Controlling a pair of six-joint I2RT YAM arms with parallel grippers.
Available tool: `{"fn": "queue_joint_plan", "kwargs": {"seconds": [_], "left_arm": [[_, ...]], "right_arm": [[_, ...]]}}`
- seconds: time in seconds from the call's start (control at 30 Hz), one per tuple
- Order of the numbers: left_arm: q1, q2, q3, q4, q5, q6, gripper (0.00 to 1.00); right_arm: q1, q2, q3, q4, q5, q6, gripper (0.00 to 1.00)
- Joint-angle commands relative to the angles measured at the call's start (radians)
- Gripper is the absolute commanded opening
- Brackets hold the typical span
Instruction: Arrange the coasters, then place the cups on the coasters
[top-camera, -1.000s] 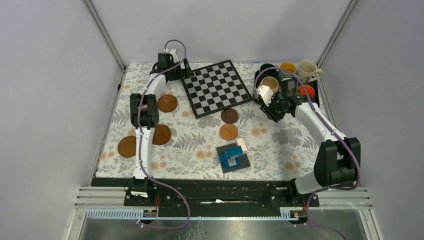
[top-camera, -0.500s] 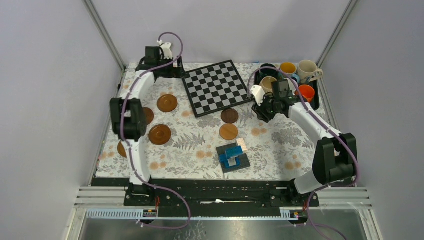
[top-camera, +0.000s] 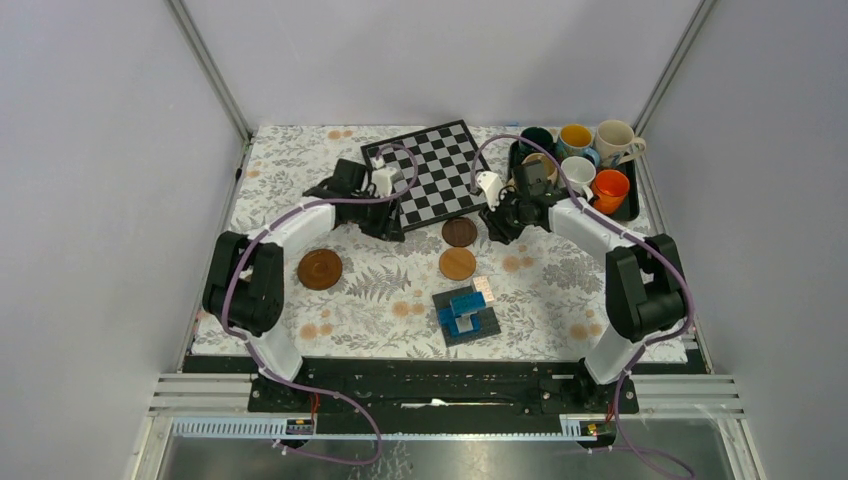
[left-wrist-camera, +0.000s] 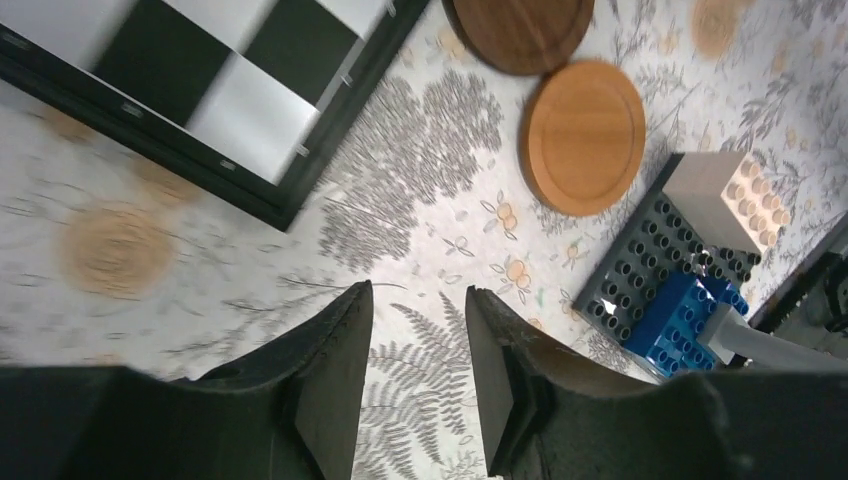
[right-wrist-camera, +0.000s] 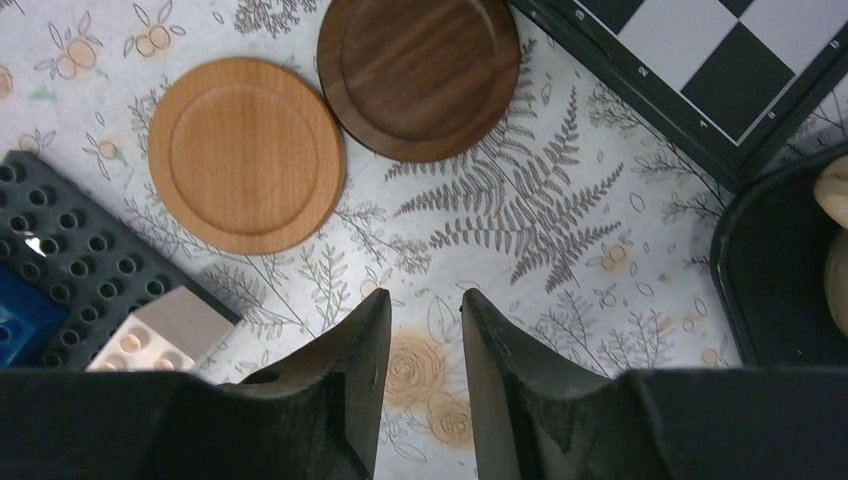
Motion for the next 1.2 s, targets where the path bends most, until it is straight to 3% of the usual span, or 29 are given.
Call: {"fn": "queue_joint_plan", "kwargs": {"seconds": [0.0, 0.23, 0.67, 0.73, 0.8, 0.9, 1.07, 1.17], "left_arm": [[-0.037, 0.023, -0.047, 0.122, -0.001, -0.094, 0.43], [-0.041, 0.173, -0.031, 0.237, -0.061, -0.223, 0.40], [0.006, 0.321, 0.124, 0.282, -0.197, -0.254, 0.41], [0.024, 0.333, 0.159, 0.268, -0.168, -0.253, 0.48], [0.028, 0.324, 0.185, 0.240, -0.092, -0.226, 0.63], [0.025, 0.278, 0.174, 0.217, -0.015, -0.191, 0.75], [0.042, 0.205, 0.135, 0.168, 0.003, -0.177, 0.81], [0.069, 0.160, 0.114, 0.170, 0.016, -0.192, 0.83]], "right_arm": [[0.031, 0.038, 0.063, 0.065, -0.004, 0.068, 0.39], [0.057, 0.101, 0.080, 0.139, 0.012, 0.133, 0.38], [0.128, 0.241, 0.146, 0.220, 0.060, 0.145, 0.38], [0.137, 0.266, 0.166, 0.228, 0.075, 0.145, 0.39], [0.142, 0.287, 0.185, 0.232, 0.079, 0.145, 0.41], [0.145, 0.306, 0.216, 0.200, 0.053, 0.132, 0.49], [0.145, 0.265, 0.182, 0.158, -0.032, 0.037, 0.68], [0.159, 0.265, 0.178, 0.140, -0.039, -0.018, 0.73]]}}
